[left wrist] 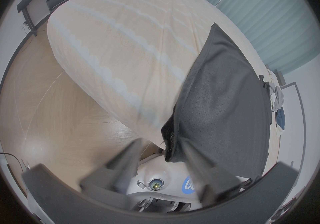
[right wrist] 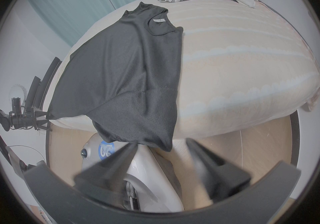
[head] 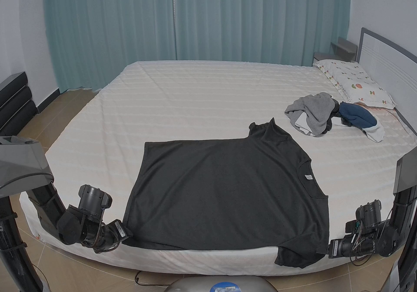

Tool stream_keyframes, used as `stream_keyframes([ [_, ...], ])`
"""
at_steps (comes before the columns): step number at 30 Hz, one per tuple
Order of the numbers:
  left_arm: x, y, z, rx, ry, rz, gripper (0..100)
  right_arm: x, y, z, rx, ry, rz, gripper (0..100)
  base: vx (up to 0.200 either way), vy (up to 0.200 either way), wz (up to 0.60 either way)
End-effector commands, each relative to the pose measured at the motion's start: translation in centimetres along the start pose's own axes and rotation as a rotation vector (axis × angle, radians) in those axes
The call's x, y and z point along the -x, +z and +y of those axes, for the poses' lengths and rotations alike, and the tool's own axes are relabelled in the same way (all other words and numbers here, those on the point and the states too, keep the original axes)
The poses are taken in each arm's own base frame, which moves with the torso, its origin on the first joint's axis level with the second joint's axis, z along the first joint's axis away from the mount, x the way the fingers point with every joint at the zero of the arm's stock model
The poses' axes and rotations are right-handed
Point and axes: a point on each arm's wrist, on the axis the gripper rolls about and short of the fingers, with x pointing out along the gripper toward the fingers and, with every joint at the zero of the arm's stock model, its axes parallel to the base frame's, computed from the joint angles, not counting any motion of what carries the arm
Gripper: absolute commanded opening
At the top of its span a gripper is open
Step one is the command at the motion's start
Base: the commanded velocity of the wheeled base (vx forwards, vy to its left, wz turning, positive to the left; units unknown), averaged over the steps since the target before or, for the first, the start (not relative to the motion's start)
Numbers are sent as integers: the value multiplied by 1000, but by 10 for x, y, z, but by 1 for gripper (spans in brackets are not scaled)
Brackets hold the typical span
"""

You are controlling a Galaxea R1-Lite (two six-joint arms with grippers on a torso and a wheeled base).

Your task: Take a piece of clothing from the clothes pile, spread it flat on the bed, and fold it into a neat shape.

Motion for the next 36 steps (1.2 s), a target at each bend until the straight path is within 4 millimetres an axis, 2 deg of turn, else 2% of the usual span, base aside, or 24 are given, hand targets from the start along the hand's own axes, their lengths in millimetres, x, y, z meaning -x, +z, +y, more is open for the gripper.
stream_keyframes([
  [1, 5, 4, -2, 8, -23, -23, 100, 6, 4, -6, -28, -11, -49, 100, 0, 0, 0],
  [10, 41, 27, -3, 64, -207, -59, 100, 16, 24, -4, -104, 31, -238, 100, 0, 0, 0],
  [12, 42, 28, -4, 69, -211, -62, 100, 15, 25, -4, -105, 34, -248, 100, 0, 0, 0],
  [27, 40, 34, -2, 117, -227, -49, 100, 17, 30, -1, -113, 56, -300, 100, 0, 200, 0],
  [36, 40, 33, -2, 116, -229, -49, 100, 17, 34, -1, -145, 63, -317, 100, 0, 0, 0],
])
